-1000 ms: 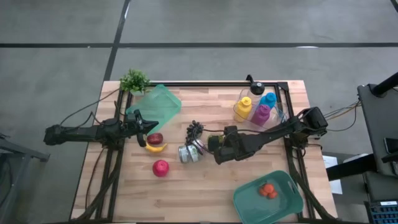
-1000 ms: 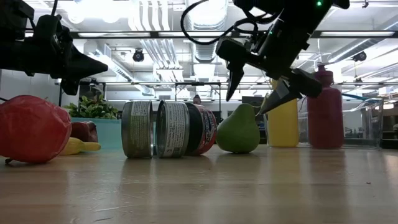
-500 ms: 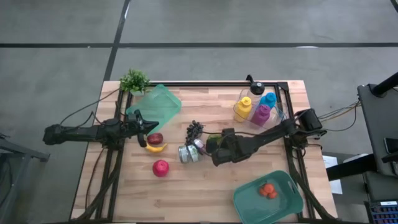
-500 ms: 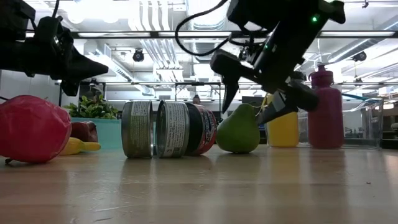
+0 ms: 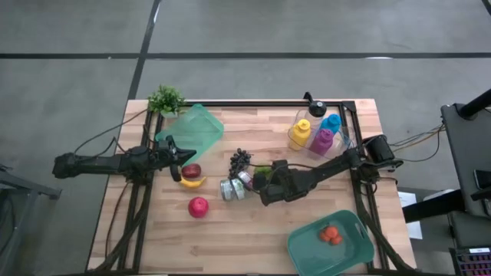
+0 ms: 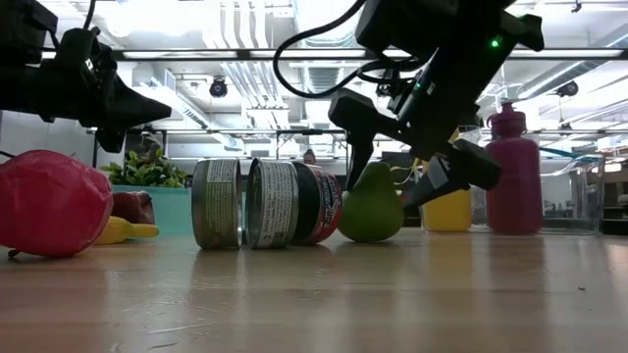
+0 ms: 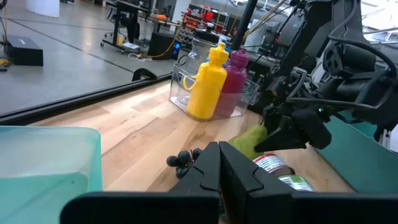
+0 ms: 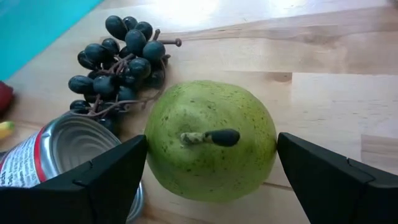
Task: Pick & Place Food Item
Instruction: Put the green pear into the dark green bin
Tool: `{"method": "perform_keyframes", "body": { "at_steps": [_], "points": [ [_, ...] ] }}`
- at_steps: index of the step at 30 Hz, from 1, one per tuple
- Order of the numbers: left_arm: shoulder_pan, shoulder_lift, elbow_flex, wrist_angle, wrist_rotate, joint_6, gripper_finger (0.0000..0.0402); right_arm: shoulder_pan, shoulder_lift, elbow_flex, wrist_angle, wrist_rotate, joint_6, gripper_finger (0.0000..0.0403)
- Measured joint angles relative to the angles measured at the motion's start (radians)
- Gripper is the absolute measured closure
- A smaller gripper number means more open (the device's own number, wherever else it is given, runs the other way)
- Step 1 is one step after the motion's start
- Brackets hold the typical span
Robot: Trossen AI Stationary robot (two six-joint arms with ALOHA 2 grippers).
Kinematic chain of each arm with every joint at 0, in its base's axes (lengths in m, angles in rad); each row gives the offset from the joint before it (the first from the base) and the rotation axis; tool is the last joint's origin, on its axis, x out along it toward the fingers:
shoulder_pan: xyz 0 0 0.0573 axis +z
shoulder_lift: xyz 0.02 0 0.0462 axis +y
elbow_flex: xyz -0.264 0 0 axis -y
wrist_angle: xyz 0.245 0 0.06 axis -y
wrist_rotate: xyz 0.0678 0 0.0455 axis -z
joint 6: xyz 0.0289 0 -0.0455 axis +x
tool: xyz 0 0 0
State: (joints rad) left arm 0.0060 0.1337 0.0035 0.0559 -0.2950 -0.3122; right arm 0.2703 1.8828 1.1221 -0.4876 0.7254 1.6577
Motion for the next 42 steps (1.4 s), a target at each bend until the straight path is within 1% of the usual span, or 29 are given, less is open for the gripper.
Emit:
{"method": "perform_keyframes", "body": {
  "at_steps": [6,12,15,35,42],
  "points": [
    [0.0,0.0,0.0,0.0,0.0,0.0,0.04,0.0,0.0,0.0,0.001,-0.001,-0.01,0.0052],
    [0.0,0.0,0.0,0.0,0.0,0.0,0.04,0.0,0.0,0.0,0.003,0.0,-0.009,0.01],
    [0.0,0.0,0.0,0.0,0.0,0.0,0.04,0.0,0.0,0.0,0.003,0.0,-0.009,0.0114],
    [0.0,0.0,0.0,0.0,0.001,0.0,0.04,0.0,-0.002,0.0,0.005,0.007,-0.042,0.011],
    [0.0,0.0,0.0,0.0,0.001,0.0,0.04,0.0,-0.032,-0.001,0.002,0.016,-0.07,0.011]
  ]
}}
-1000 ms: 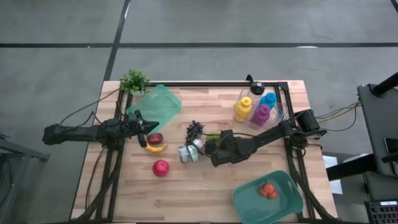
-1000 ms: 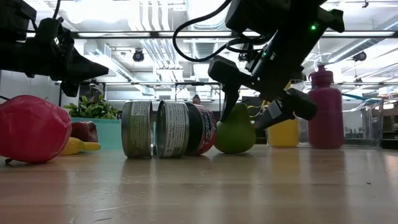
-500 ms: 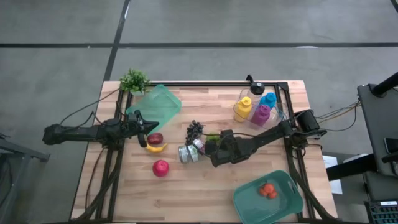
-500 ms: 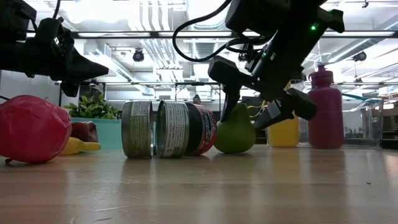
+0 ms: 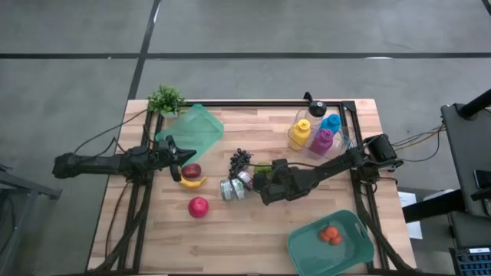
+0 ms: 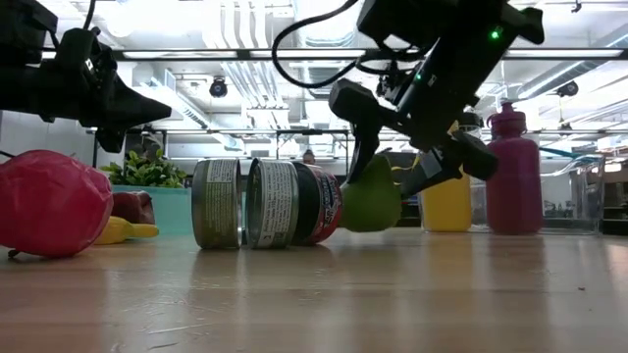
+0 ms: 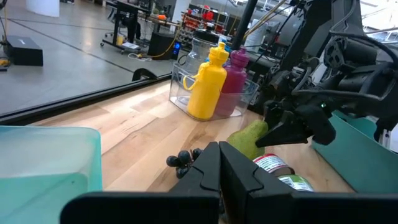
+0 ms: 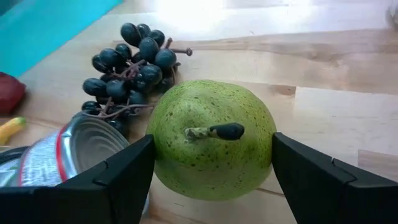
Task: Pick & Place Food Item
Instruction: Put the green pear into the dark green bin
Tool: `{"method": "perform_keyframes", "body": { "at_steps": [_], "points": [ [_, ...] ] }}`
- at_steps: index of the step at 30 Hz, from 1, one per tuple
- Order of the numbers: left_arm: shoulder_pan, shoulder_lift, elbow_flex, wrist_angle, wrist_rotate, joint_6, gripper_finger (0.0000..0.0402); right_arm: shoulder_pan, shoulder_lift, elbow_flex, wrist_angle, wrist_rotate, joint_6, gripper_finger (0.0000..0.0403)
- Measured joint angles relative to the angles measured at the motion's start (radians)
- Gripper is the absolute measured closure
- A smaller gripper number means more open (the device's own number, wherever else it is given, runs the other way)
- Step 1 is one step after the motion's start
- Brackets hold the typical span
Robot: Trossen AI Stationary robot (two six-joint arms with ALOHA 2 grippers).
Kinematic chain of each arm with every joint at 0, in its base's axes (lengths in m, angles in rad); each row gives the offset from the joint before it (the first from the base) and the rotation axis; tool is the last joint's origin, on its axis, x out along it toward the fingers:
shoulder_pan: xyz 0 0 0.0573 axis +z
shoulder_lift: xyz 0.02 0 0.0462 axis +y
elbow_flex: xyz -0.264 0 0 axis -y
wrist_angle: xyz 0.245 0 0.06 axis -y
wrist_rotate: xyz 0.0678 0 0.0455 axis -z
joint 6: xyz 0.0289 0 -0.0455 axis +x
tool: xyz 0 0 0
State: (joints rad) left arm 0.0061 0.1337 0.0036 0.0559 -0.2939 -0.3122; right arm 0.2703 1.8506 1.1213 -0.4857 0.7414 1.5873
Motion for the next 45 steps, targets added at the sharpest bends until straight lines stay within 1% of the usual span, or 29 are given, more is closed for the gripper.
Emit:
{"method": "perform_keyframes", "body": {
  "at_steps": [4,7,15,18,25,30,38,41,45],
  "points": [
    [0.0,0.0,0.0,0.0,0.0,0.0,0.04,0.0,-0.038,0.0,-0.004,0.015,-0.036,0.011],
    [0.0,0.0,0.0,0.0,0.0,0.0,0.04,0.004,-0.084,0.0,-0.005,0.018,-0.094,0.011],
    [0.0,0.0,0.0,0.0,0.001,0.0,0.04,0.02,-0.276,-0.002,-0.007,0.017,-0.353,0.011],
    [0.0,0.0,0.0,0.0,0.001,0.0,0.04,0.032,-0.365,-0.003,-0.003,-0.014,-0.399,0.011],
    [0.0,0.0,0.0,0.0,0.001,0.0,0.04,0.093,-0.559,-0.003,-0.008,-0.06,-0.613,0.011],
    [0.0,0.0,0.0,0.0,0.0,0.0,0.04,0.144,-0.672,-0.003,-0.052,-0.155,-0.731,0.011],
    [0.0,0.0,0.0,0.0,0.0,0.0,0.04,0.263,-0.776,-0.004,-0.213,-0.275,-0.813,0.011],
    [0.0,0.0,0.0,0.0,-0.001,0.0,0.04,0.318,-0.794,-0.005,-0.289,-0.334,-0.781,0.011],
    [0.0,0.0,0.0,0.0,-0.001,0.0,0.04,0.396,-0.799,-0.005,-0.379,-0.399,-0.673,0.011]
  ]
}}
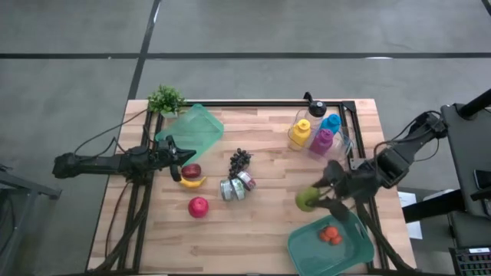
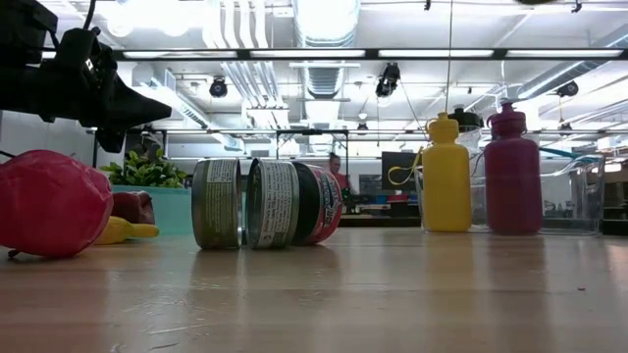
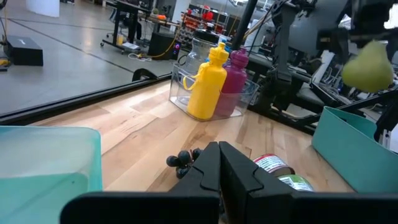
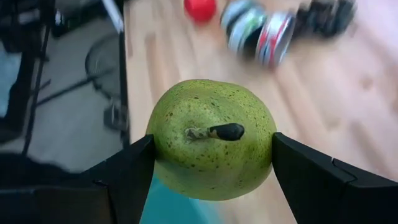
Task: Pick & Place Food Item
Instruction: Put the green pear into the dark green bin
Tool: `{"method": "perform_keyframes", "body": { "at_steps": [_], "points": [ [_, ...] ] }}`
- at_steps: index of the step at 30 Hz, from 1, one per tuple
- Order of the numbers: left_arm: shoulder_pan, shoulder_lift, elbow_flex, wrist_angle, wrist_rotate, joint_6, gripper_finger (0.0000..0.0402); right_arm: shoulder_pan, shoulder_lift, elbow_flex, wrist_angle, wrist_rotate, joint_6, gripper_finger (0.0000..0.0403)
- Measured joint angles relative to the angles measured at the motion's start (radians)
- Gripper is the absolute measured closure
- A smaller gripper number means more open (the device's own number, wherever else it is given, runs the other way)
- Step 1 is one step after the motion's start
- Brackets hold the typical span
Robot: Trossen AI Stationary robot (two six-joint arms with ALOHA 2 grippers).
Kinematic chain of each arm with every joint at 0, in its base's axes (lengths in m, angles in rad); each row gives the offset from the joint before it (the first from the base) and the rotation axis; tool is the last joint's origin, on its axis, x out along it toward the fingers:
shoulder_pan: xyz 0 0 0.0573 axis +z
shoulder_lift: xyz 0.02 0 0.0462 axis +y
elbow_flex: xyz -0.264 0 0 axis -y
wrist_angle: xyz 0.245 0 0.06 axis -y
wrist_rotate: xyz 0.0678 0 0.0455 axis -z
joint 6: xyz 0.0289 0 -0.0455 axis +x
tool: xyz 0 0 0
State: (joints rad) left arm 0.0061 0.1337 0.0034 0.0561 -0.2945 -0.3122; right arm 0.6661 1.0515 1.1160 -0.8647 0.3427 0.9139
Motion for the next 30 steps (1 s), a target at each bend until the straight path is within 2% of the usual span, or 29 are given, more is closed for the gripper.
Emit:
{"method": "perform_keyframes", "body": {
  "at_steps": [6,14,21,30],
  "points": [
    [0.0,0.0,0.0,0.0,0.0,0.0,0.04,0.122,0.028,0.0,-0.112,-0.078,0.216,0.011],
    [0.0,0.0,0.0,0.0,0.0,0.0,0.04,0.258,0.104,0.0,-0.129,-0.086,0.415,0.011],
    [0.0,0.0,0.0,0.0,0.0,0.0,0.04,0.302,0.217,-0.019,-0.126,-0.095,0.541,0.011],
    [0.0,0.0,0.0,0.0,0.0,0.0,0.04,0.303,0.369,-0.032,-0.099,-0.114,0.636,0.011]
  ]
}}
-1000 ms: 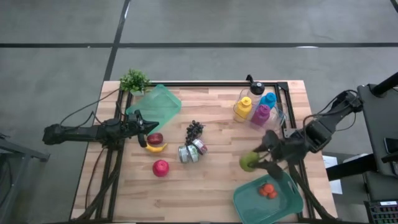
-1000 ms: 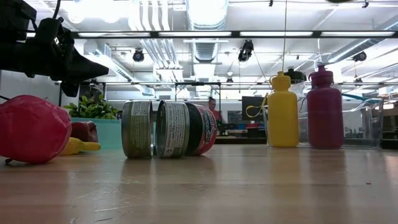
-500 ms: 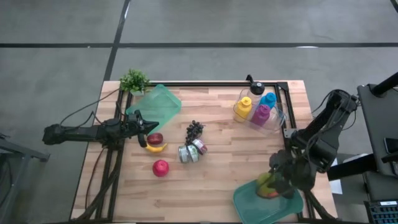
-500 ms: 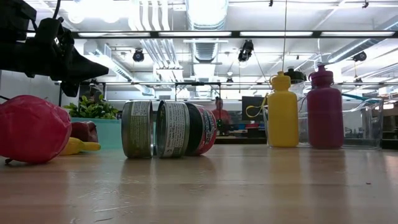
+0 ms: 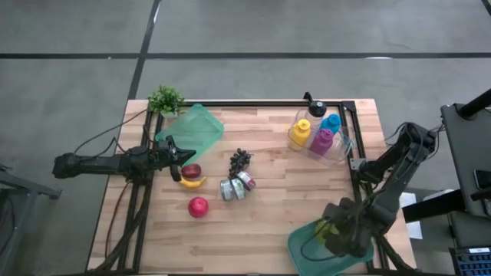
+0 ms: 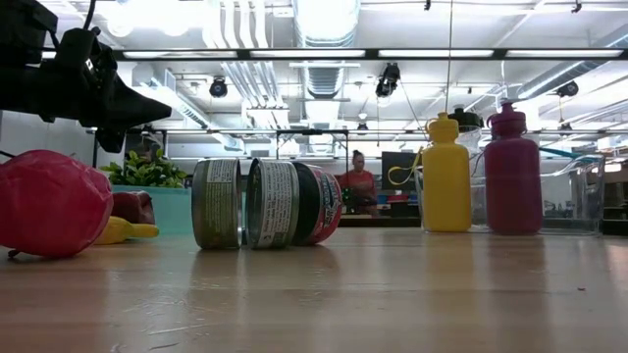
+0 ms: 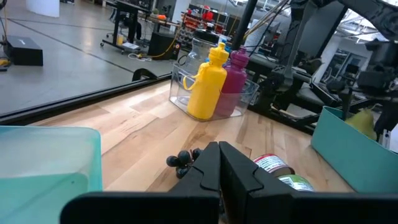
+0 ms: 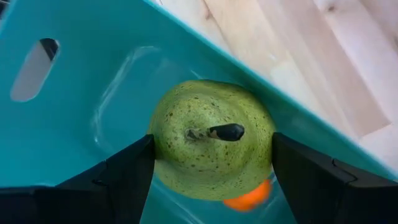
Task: Pick & Place Food Item
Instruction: Put the green pear into the dark green bin, then put the black grapes into the dark green bin
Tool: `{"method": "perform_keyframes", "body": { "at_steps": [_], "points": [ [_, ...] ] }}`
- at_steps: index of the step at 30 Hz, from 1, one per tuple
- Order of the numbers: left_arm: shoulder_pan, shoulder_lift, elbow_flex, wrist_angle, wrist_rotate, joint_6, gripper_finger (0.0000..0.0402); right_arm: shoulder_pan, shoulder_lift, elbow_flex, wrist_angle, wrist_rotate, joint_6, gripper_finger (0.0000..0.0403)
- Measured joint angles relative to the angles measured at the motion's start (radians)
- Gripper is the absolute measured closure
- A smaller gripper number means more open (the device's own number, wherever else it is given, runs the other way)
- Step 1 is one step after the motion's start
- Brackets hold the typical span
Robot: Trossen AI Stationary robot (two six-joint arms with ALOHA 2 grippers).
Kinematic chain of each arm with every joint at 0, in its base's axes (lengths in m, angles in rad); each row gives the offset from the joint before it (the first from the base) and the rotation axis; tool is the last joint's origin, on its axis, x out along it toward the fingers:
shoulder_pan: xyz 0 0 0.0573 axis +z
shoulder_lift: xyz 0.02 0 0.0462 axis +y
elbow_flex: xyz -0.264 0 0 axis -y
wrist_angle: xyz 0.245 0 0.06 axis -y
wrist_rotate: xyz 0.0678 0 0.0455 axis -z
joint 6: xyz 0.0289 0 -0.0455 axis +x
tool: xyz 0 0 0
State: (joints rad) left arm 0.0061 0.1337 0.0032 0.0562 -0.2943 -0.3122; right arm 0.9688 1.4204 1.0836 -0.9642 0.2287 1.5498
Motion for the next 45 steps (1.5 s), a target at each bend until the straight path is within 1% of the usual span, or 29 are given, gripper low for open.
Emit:
{"method": "perform_keyframes", "body": {
  "at_steps": [4,10,24,26,31,33,40,45],
  "points": [
    [0.0,0.0,0.0,0.0,0.0,0.0,0.04,0.0,0.052,-0.001,0.07,-0.002,0.012,0.011],
    [0.0,0.0,0.0,0.0,0.0,0.0,0.04,0.0,0.098,0.0,0.091,-0.002,0.079,0.011],
    [0.0,0.0,0.0,0.0,0.001,0.0,0.04,-0.001,0.119,-0.005,0.091,-0.002,0.108,0.0108],
    [0.0,0.0,0.0,0.0,0.001,0.0,0.04,-0.001,0.116,-0.005,0.092,-0.001,0.108,0.0097],
    [0.0,0.0,0.0,0.0,0.001,0.0,0.04,-0.001,0.113,-0.005,0.092,-0.001,0.108,0.0042],
    [0.0,0.0,0.0,0.0,0.001,0.0,0.04,-0.001,0.113,-0.005,0.093,-0.001,0.107,0.0029],
    [0.0,0.0,0.0,0.0,0.0,0.0,0.04,-0.001,0.112,-0.005,0.086,-0.001,0.091,0.0023],
    [0.0,0.0,0.0,0.0,0.0,0.0,0.04,-0.001,0.069,0.018,0.05,-0.002,0.04,0.0023]
  ]
}}
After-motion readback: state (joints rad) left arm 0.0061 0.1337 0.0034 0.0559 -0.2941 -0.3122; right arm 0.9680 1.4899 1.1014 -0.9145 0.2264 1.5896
